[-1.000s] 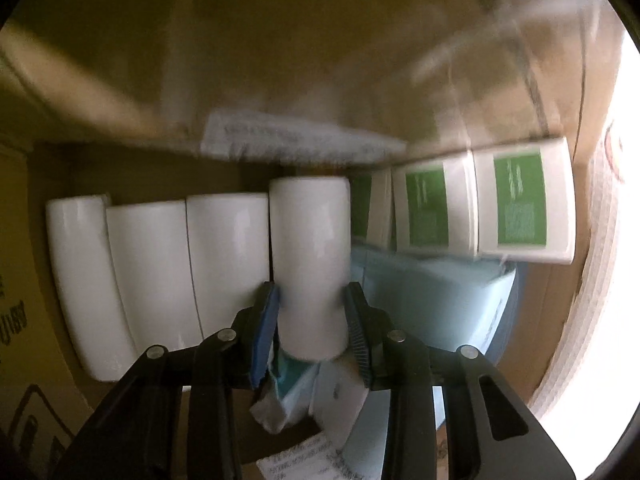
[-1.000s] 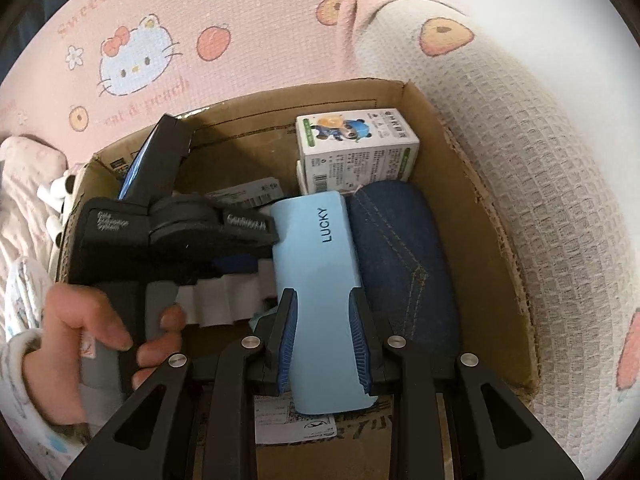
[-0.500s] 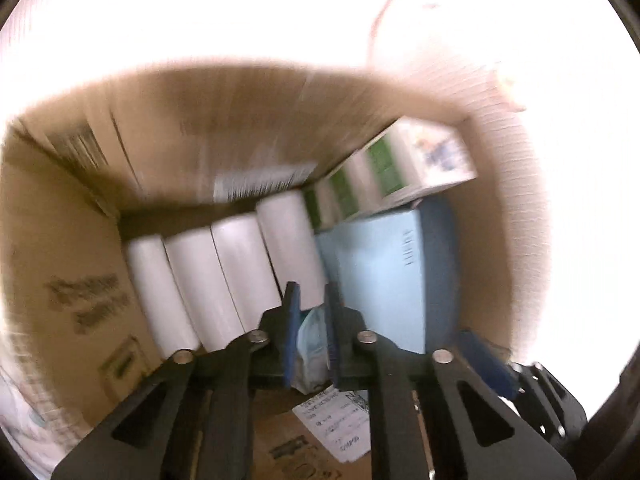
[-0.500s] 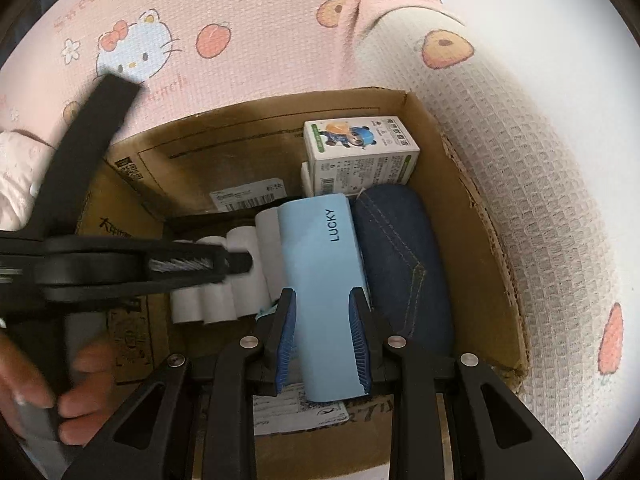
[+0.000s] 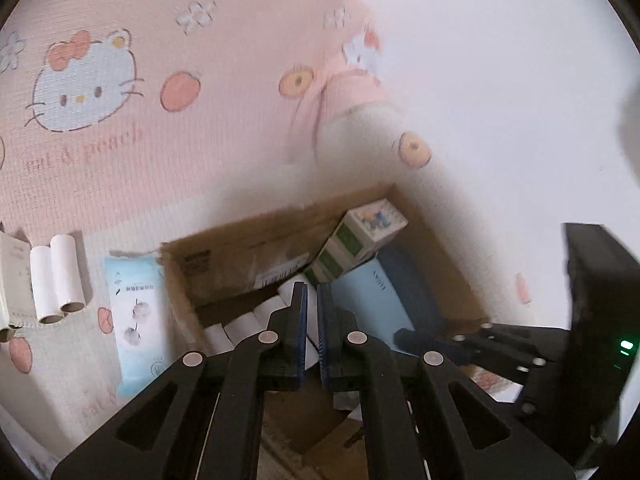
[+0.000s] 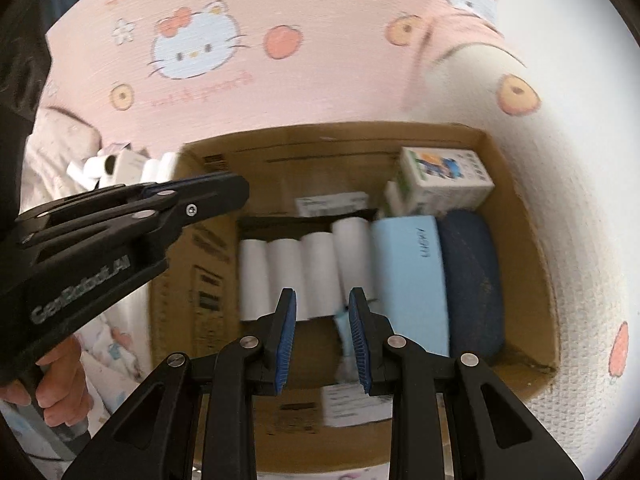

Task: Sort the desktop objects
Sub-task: 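Withdraw the left gripper and move it back toward the tube pile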

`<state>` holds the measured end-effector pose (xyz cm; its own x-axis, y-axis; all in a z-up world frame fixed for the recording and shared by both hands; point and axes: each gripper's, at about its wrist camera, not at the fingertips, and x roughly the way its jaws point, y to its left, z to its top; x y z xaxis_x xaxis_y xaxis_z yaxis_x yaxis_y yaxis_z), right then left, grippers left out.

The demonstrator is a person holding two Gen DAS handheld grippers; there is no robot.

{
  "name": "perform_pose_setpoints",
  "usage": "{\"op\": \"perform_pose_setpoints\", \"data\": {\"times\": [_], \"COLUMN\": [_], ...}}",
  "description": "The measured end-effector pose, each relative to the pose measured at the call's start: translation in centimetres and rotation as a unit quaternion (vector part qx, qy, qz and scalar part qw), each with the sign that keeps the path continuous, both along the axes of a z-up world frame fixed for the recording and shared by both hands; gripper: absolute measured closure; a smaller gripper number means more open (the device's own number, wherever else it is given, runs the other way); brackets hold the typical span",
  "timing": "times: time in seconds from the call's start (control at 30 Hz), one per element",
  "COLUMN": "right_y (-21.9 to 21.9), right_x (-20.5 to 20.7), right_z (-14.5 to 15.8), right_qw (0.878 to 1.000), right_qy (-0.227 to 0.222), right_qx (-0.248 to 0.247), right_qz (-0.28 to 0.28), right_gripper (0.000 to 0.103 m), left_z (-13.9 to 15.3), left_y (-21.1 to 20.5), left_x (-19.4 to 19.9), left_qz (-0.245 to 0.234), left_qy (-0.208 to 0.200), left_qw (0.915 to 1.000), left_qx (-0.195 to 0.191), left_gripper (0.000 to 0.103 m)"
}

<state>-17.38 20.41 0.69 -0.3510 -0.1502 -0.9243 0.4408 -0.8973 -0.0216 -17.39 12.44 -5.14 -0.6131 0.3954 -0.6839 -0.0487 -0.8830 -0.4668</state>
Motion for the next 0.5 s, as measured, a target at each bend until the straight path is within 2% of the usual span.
{"op": "perform_pose_setpoints", "data": {"times": [0.07, 0.2, 0.27, 0.5], "right_y": [-1.3, -3.0, -3.8, -5.9], "right_x": [0.5, 1.4, 2.0, 5.2], "right_z": [0.1, 0.5, 0.8, 1.8], "right_qw": [1.0, 1.0, 0.999, 0.996], "right_qy": [0.001, 0.005, 0.012, 0.073], "right_qx": [0.002, 0.0, 0.002, 0.038], "right_qz": [0.009, 0.025, 0.031, 0.028], "right_gripper": [0.08, 0.08, 0.08, 0.08], "left_z": [1.3, 1.8, 1.6, 1.2], "left_y": [-1.8, -3.9, -4.6, -5.3], "left_x": [1.5, 3.8, 5.2, 9.7], "left_qz": [0.003, 0.014, 0.011, 0.001], "left_qy": [0.015, 0.045, 0.059, 0.095], "left_qw": [0.9999, 0.9983, 0.9975, 0.991], "left_qx": [0.005, -0.035, -0.037, -0.094], "left_gripper": [0.097, 0.097, 0.097, 0.097]}}
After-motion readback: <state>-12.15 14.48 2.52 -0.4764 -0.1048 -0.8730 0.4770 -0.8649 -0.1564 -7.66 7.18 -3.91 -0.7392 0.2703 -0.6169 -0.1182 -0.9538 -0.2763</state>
